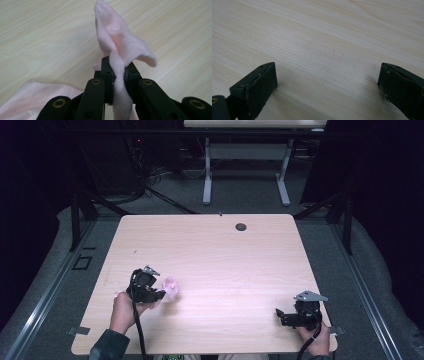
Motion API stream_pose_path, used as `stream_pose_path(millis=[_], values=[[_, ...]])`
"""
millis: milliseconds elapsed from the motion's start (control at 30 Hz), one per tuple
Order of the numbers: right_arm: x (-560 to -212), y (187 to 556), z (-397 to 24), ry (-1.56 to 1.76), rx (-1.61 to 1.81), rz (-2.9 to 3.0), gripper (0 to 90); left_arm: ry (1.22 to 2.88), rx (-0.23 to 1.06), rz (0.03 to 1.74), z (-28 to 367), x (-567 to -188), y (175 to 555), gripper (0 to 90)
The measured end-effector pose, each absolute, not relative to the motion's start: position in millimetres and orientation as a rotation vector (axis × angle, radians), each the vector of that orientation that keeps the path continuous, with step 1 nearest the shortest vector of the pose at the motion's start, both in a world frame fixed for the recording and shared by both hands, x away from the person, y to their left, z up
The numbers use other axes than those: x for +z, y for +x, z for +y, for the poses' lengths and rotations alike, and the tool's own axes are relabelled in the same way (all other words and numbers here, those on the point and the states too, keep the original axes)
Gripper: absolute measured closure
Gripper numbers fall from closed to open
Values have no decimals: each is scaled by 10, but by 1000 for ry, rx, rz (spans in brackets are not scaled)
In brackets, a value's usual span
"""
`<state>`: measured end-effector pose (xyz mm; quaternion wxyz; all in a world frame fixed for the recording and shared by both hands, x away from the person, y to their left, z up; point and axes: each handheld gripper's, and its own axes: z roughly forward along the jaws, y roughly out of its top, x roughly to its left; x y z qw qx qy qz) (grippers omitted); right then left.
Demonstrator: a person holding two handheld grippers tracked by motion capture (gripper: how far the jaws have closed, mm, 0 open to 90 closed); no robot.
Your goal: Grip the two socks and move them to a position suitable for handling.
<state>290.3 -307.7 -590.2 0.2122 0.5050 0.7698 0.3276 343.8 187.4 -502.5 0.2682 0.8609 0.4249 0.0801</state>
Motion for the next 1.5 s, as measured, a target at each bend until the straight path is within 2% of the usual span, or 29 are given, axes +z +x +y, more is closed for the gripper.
stream_pose_path(millis=[133,300,667,967,1067,1100,1233,1267,1300,1400,1467,1500], values=[[-5902,2904,-3078,1403,910,2136,19,2311,230,1045,1679,-4842,3318,818],[-5903,2903,-3079,1403,911,2134,21,2319,176,907,1336,-4765,3190,817],[-5901,2901,-3079,1407,911,2131,25,2495,-37,723,589,-5158,3072,815],[-5901,2900,-3079,1408,910,2128,27,2633,-149,658,294,-5426,3034,792],[-5901,2900,-3079,1408,911,2129,27,2640,-142,662,287,-5421,3037,695],[-5901,2900,-3079,1408,910,2128,27,2639,-130,669,294,-5410,3037,604],[-5901,2900,-3079,1407,910,2128,27,2617,-99,691,406,-5299,3040,350],[-5900,2901,-3080,1407,910,2130,27,2607,-95,696,450,-5264,3041,257],[-5900,2901,-3080,1407,910,2130,27,2591,-87,707,500,-5222,3040,257],[-5901,2901,-3079,1407,911,2128,28,2555,-57,751,687,-5108,3062,156],[-5901,2901,-3079,1407,910,2129,28,2534,-36,794,843,-5045,3103,136],[-5901,2901,-3079,1407,911,2128,28,2520,-26,823,922,-5023,3125,76]])
